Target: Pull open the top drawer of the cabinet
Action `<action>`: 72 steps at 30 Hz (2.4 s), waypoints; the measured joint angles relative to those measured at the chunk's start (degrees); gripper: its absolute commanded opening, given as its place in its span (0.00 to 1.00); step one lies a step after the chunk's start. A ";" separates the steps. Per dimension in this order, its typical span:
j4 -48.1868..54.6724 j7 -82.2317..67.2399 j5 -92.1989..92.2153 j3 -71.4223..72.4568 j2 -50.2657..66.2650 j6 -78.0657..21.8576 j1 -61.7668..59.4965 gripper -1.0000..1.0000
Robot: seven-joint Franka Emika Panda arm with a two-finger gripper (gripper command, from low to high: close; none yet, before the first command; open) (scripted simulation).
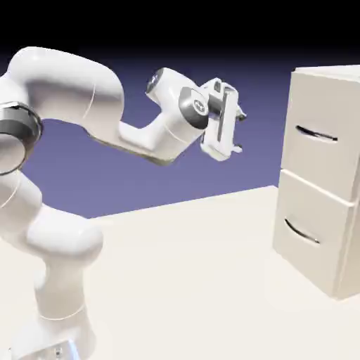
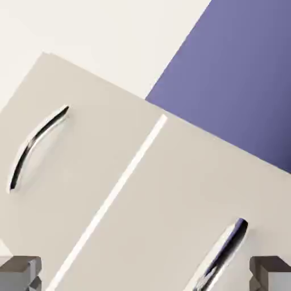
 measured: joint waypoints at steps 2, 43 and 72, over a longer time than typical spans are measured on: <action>1.31 -4.54 -4.98 -2.55 -0.26 -0.83 2.89 0.50; 32.19 -78.25 -82.32 -51.56 -6.75 -11.89 60.12 0.00; 1.95 -61.88 -82.80 -12.49 0.42 -12.30 11.82 0.00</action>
